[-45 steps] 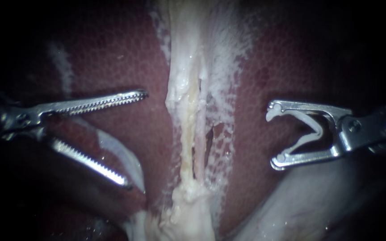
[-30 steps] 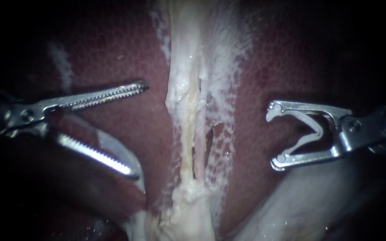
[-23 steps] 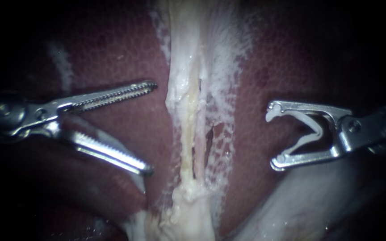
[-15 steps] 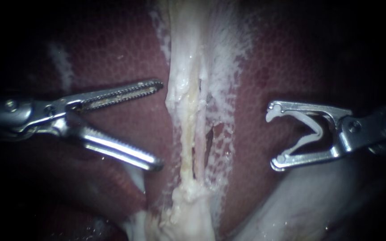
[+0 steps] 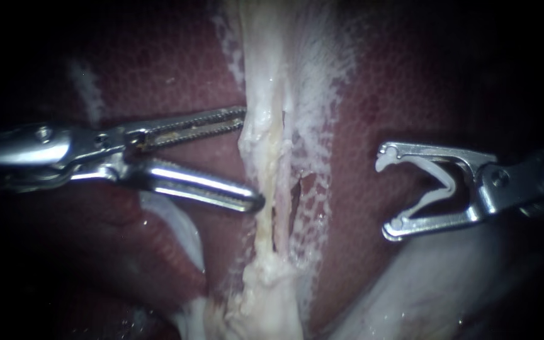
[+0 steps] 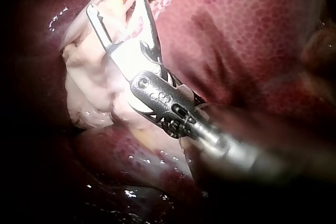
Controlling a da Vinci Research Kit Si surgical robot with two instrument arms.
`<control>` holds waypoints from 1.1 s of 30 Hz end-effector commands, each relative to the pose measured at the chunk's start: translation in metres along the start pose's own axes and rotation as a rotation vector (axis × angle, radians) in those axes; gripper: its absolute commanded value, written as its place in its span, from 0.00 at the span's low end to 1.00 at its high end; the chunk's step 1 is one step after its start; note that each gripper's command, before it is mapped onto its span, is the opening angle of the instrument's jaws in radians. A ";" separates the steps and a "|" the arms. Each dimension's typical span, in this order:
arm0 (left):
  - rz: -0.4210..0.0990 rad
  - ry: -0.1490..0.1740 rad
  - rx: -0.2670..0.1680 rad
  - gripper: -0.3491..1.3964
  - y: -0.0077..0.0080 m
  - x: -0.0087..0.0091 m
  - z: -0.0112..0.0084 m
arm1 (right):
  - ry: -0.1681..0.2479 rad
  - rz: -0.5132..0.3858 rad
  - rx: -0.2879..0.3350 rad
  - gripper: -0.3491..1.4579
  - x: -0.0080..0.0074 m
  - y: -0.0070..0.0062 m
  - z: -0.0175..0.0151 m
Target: Grabbing gallbladder
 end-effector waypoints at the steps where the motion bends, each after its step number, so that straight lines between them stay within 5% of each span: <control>1: -0.013 0.001 -0.005 0.49 0.0000 0.0000 0.0000 | 0.000 0.000 0.000 0.52 0.0000 0.0000 0.0000; 9: -0.097 -0.003 -0.067 0.26 0.0012 -0.0001 -0.0003 | 0.000 0.000 0.000 0.52 0.0000 0.0000 0.0000; 14: -0.118 -0.002 -0.088 0.00 0.0018 -0.0002 -0.0009 | 0.000 0.000 0.000 0.52 0.0000 0.0000 0.0000; 33: -0.137 0.012 -0.104 0.00 0.0022 0.0002 -0.0017 | 0.000 0.000 0.000 0.52 0.0000 0.0000 0.0000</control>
